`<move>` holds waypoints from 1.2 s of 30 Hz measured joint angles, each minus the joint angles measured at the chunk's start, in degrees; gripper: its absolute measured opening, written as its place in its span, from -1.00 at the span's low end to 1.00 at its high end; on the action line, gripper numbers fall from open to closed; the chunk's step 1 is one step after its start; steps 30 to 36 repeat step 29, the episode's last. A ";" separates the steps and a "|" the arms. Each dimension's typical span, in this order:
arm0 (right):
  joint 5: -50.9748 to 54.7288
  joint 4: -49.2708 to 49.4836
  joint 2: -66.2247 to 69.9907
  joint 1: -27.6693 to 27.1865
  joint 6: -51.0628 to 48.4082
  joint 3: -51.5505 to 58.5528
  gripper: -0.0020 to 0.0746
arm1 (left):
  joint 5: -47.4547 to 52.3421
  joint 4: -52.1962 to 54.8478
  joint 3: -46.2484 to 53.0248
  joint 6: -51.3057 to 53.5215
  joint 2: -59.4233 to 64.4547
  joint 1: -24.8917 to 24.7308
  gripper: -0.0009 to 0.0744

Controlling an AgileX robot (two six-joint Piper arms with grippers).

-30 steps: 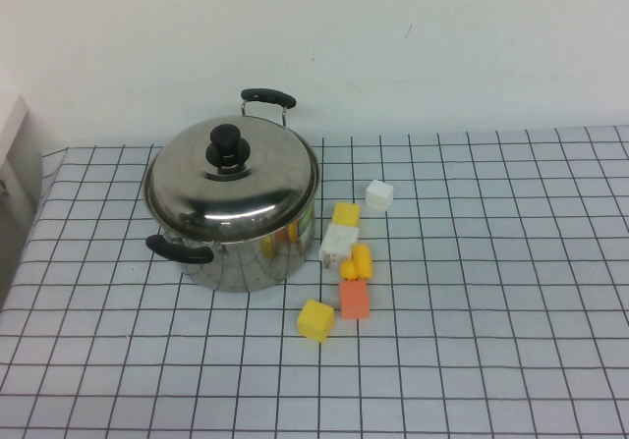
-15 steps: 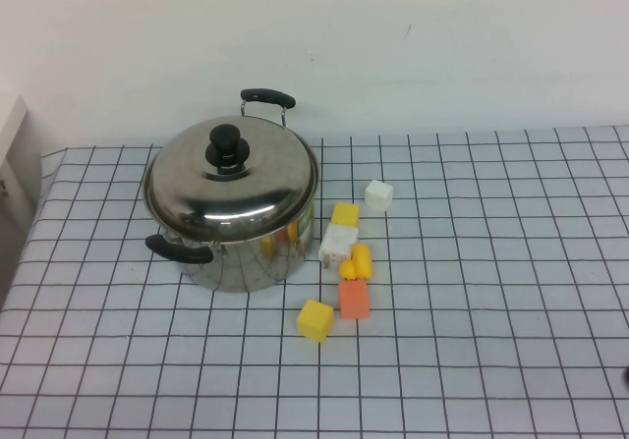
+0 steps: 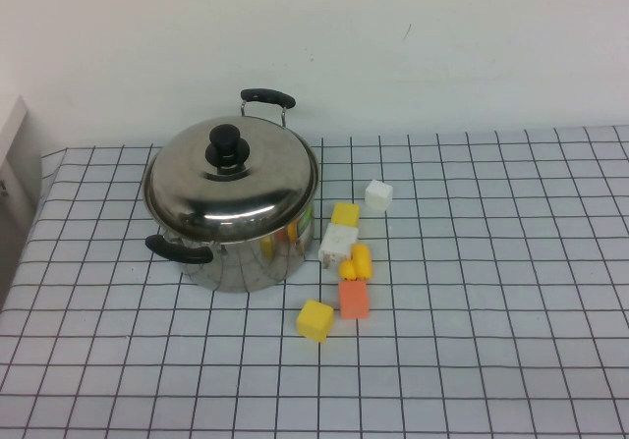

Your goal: Cover the pot

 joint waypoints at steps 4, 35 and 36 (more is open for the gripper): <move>2.82 -1.87 -1.10 -3.56 5.84 3.46 -0.95 | 0.00 0.00 0.00 0.00 0.00 0.00 -0.98; 6.23 -4.17 -1.10 -3.78 7.24 4.48 -0.95 | 0.00 0.00 0.00 0.00 0.00 0.00 -0.98; 6.23 -4.17 -1.10 -3.78 7.24 4.48 -0.95 | 0.00 0.00 0.00 0.00 0.00 0.00 -0.98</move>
